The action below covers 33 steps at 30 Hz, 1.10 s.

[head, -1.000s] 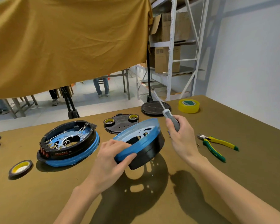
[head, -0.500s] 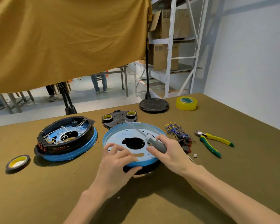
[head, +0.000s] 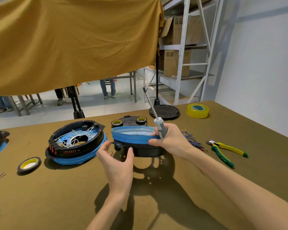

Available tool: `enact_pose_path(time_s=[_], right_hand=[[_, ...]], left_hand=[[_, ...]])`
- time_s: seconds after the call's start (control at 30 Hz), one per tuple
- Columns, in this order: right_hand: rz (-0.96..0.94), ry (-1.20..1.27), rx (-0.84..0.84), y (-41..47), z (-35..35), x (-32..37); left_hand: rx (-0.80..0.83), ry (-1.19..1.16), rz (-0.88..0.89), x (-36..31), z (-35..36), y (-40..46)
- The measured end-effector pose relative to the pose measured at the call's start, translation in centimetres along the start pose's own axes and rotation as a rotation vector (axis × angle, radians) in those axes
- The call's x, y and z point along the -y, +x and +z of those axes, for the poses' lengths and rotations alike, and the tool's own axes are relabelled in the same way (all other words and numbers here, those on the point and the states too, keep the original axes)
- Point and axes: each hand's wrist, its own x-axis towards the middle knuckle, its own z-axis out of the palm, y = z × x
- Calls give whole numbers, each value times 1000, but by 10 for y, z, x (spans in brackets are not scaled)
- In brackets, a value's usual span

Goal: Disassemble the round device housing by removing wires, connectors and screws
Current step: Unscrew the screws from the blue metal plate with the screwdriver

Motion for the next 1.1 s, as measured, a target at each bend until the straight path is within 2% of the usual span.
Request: enact_pose_path(time_s=[0.07,0.2,0.33,0.47,0.63,0.83,1.03,1.1], right_hand=[[23,58,-14,13,-8,7],[79,123,-59,41,-30,24],[242,203,-64,60,-46,28],[348,222,-28,71,-57,33],[341,132,25,75,-55,36],[278,25,-20,63,-36,48],[67,-174,-51,21,2,68],[12,-204,-48,14,18,72]], left_hand=[[36,27,80,0,-2,2],[208,36,183,-8,3,10],[279,-7,275,-23,17,24],[395,-170,128,-38,35,36],[281,-269,-61,-42,46,33],[293,-559,-433,-47,33,26],[332,-536,-513,-42,-8,27],[405,-553,-506,-40,-18,30]])
